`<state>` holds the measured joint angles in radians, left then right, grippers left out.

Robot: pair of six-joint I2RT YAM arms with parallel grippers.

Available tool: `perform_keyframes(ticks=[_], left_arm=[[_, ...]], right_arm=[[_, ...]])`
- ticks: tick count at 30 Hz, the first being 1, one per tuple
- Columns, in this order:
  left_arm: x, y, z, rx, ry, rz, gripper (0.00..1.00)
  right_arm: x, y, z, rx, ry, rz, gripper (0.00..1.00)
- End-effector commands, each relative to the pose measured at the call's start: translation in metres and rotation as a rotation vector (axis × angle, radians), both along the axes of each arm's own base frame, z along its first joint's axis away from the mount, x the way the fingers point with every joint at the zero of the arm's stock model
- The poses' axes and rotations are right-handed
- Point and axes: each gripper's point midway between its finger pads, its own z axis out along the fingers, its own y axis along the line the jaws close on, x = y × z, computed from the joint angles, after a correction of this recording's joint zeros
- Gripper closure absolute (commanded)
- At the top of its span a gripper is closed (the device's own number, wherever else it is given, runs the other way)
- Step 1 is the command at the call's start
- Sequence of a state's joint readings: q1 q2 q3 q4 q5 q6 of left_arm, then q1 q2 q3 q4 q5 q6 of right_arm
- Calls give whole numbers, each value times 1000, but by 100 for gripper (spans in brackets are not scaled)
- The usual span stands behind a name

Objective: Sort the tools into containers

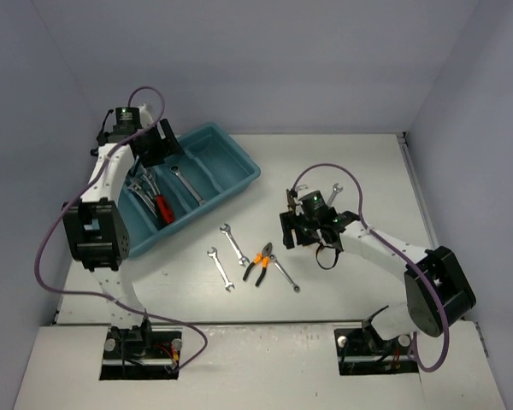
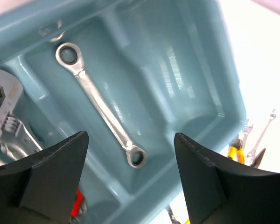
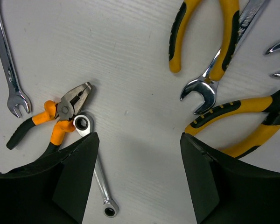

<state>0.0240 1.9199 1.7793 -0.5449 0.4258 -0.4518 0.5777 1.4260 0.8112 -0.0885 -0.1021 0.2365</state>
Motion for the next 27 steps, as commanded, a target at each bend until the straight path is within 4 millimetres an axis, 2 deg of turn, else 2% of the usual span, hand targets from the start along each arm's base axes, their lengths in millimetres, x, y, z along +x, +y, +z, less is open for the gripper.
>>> perform_keyframes(ticks=[1, 3, 4, 6, 8, 10, 11, 12, 14, 15, 17, 21, 27], left_arm=[[-43, -33, 68, 99, -125, -36, 28], [-61, -45, 67, 129, -114, -55, 28], [-72, -54, 72, 148, -131, -72, 28], [-96, -66, 60, 172, -104, -105, 28], [-113, -71, 55, 181, -96, -125, 28], [-139, -71, 51, 228, -98, -134, 28], [-148, -67, 41, 249, -75, -136, 28], [-158, -63, 43, 265, -80, -126, 28], [-176, -57, 28, 276, -46, -124, 28], [-182, -56, 31, 264, -57, -121, 28], [-195, -55, 22, 255, -39, -120, 28], [-206, -52, 21, 250, -40, -119, 28], [-206, -54, 17, 252, -31, -130, 28]], right_arm=[[-10, 8, -6, -55, 25, 13, 45], [-18, 17, -9, -67, 38, 44, 50], [-22, 19, -12, -80, 51, 56, 53], [-31, 30, -14, -102, 61, 93, 56], [-36, 31, -20, -126, 82, 106, 57], [-45, 42, -25, -165, 91, 146, 57], [-46, 44, -28, -182, 88, 145, 57], [-48, 45, -30, -185, 93, 146, 58], [-51, 49, -34, -192, 105, 149, 58], [-51, 50, -35, -194, 107, 152, 58], [-54, 51, -40, -206, 124, 149, 58], [-58, 45, -48, -245, 153, 124, 60], [-67, 33, -63, -314, 203, 95, 75]])
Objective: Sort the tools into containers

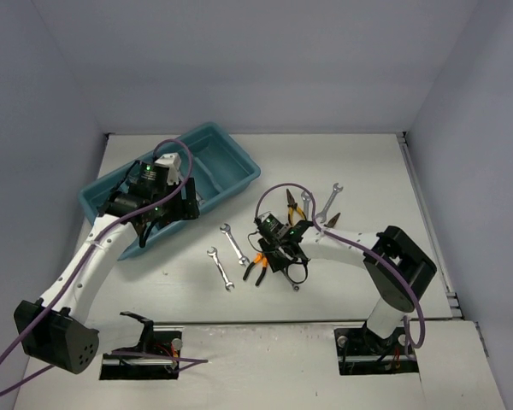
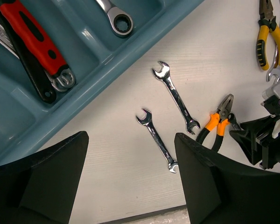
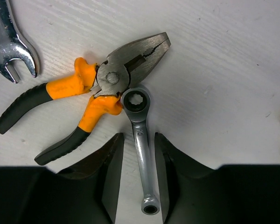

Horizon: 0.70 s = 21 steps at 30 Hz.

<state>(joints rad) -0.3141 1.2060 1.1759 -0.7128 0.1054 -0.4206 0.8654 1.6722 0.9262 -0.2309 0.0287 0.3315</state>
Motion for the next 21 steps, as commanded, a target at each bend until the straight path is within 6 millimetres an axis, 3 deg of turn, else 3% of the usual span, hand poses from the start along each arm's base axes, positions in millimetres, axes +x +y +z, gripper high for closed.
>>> perform_keyframes(ticks=[1, 2, 8, 14, 21], left_arm=[[6, -4, 10, -12, -43, -3, 28], [6, -5, 10, -15, -42, -7, 28], [3, -15, 15, -34, -51, -37, 28], [-4, -36, 25, -84, -62, -99, 28], [-10, -70, 44, -219, -153, -208, 31]], right_arm=[[-9, -16, -13, -102, 43, -46, 86], [-10, -18, -14, -112, 46, -51, 99], [11, -14, 7, -88, -27, -86, 100], [50, 9, 62, 56, -130, -157, 100], [98, 17, 124, 232, -207, -271, 100]])
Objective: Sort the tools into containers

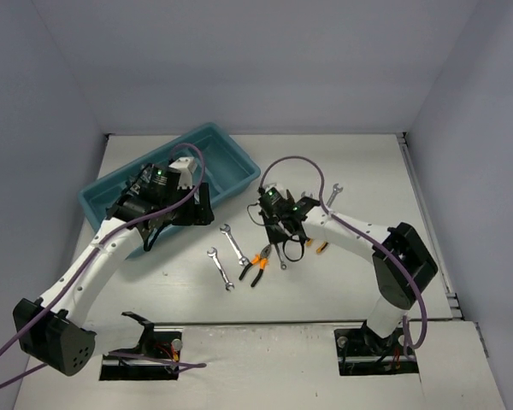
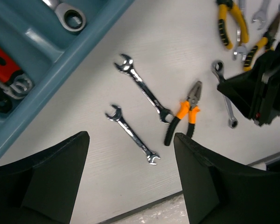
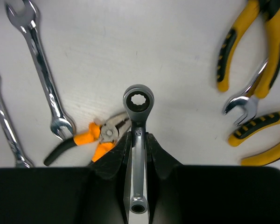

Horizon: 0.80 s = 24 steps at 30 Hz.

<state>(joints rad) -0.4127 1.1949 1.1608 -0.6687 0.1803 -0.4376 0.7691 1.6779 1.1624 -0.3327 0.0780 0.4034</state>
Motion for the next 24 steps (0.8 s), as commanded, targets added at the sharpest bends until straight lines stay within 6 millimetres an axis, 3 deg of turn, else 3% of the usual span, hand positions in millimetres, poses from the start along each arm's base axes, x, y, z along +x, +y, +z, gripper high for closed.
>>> perform_keyframes(ticks=[1, 7, 13, 17, 24], left_arm=[[2, -36, 42, -193, -143, -91, 31], [-2, -76, 44, -279, -134, -171, 31], [4, -126, 54, -421, -144, -256, 32], [7, -144, 53, -417, -137, -294, 33], [17, -158, 45, -415, -132, -308, 36]], right_arm=[[38, 6, 72, 167, -120, -101, 100], [57, 19, 120, 300, -187, -173, 100], [61, 29, 155, 416, -247, -190, 100], [56, 40, 175, 524, -259, -163, 100], [50, 49, 191, 608, -265, -128, 100]])
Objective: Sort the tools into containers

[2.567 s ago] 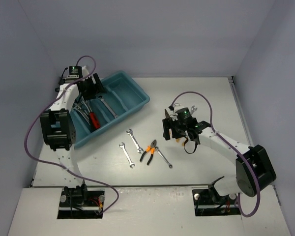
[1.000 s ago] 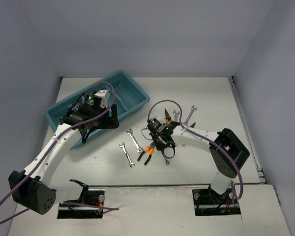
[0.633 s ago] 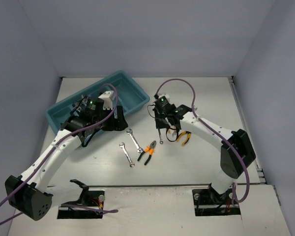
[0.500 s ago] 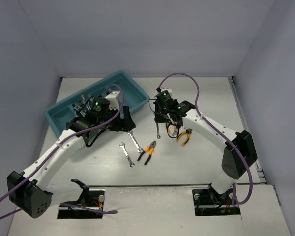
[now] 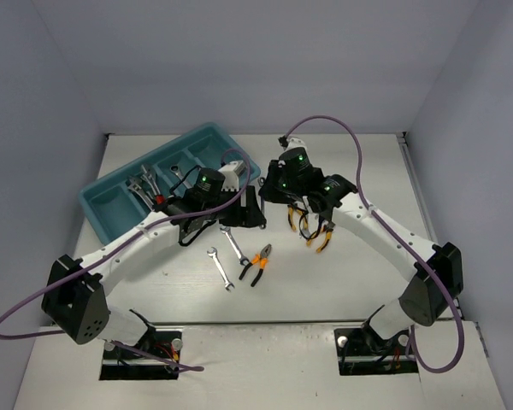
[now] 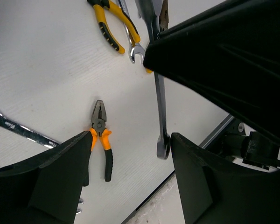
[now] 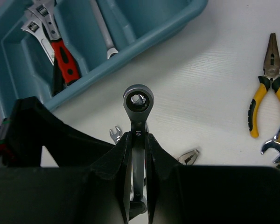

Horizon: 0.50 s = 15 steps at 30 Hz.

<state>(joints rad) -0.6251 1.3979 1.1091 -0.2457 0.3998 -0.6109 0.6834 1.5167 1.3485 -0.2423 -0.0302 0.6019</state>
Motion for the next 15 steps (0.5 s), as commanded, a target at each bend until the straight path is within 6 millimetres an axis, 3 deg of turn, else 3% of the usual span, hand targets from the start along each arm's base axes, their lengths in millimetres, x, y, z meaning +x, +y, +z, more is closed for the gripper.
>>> perform_keyframes(ticks=[1, 9, 12, 15], left_arm=[[17, -23, 59, -141, -144, -20, 36], [25, -31, 67, -188, -190, -12, 45], [25, -33, 61, -184, -175, -12, 57], [24, -34, 58, -184, -163, -12, 80]], right_arm=[[-3, 14, 43, 141, -86, 35, 100], [-9, 19, 42, 190, -75, 57, 100], [-10, 20, 42, 199, -71, 60, 100], [-10, 20, 42, 205, -75, 59, 100]])
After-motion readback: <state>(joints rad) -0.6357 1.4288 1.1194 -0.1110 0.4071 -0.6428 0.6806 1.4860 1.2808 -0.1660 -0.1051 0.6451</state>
